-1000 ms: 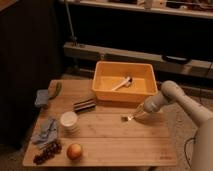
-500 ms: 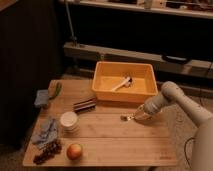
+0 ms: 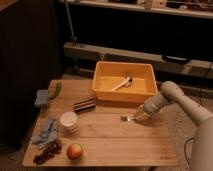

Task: Place fork in tray

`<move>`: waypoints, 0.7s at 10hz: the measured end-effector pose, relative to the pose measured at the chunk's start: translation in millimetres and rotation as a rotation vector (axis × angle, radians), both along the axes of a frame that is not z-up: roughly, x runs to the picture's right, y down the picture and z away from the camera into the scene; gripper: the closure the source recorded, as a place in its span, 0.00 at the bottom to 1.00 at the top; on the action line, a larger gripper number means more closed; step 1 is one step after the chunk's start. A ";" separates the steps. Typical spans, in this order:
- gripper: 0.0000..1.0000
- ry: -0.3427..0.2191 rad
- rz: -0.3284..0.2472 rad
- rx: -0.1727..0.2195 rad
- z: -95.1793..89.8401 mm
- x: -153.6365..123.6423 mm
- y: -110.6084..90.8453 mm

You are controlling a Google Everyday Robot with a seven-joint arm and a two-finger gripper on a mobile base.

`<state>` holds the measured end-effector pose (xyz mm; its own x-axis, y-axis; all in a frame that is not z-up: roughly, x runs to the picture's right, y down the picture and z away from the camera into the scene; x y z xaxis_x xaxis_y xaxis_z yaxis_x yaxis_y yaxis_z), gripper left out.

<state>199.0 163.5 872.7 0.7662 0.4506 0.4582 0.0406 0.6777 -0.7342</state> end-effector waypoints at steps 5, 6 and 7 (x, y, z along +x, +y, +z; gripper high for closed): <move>1.00 -0.046 0.010 0.033 -76.9 -31.1 -76.4; 1.00 -0.052 0.007 0.040 -93.3 -38.2 -92.6; 1.00 -0.061 0.000 0.047 -116.0 -49.5 -115.8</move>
